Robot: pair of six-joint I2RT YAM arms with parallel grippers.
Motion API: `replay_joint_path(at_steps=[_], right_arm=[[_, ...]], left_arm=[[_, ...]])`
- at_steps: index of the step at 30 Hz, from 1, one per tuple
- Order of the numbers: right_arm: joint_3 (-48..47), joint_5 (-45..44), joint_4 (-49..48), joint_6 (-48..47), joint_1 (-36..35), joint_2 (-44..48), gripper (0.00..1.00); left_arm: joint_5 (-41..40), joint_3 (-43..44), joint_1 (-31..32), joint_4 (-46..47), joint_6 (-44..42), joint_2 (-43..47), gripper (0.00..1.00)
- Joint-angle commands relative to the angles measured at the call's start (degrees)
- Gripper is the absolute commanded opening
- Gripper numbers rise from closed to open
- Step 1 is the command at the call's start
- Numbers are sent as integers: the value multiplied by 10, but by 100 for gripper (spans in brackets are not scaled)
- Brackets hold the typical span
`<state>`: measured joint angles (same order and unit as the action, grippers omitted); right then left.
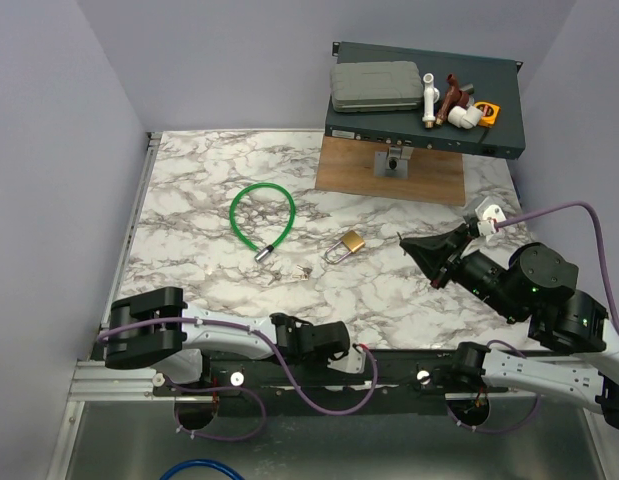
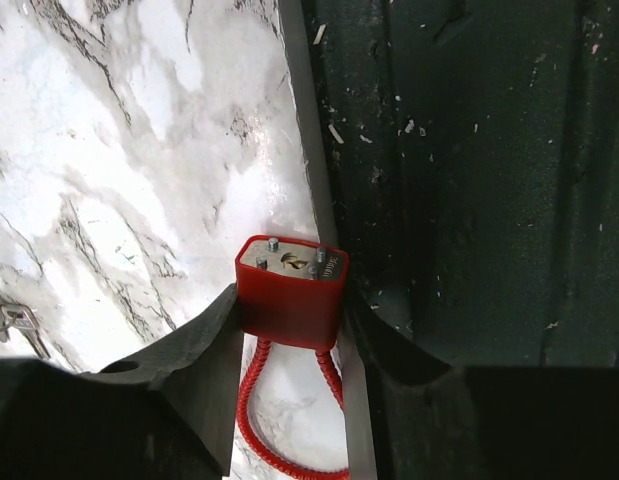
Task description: Unlock with the key
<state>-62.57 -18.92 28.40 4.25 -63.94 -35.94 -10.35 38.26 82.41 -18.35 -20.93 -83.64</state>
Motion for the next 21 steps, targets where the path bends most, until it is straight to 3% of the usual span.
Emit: replay_joint_path(at_steps=[1, 5, 10, 15, 21], right_arm=[[-3, 1, 8, -14, 1, 0, 1], [-7, 0, 11, -15, 2, 0, 1], [-8, 0, 13, -20, 2, -5, 1], [-16, -1, 16, -21, 2, -23, 1], [-39, 1, 30, -22, 1, -43, 1]], left_arm=[[-14, 8, -4, -4, -18, 2, 22], [-27, 24, -5, -33, -30, 18, 15], [-10, 60, -23, -71, -39, 41, 14], [93, 124, -78, -153, -28, 69, 12], [327, 241, -205, -306, -57, 118, 8]])
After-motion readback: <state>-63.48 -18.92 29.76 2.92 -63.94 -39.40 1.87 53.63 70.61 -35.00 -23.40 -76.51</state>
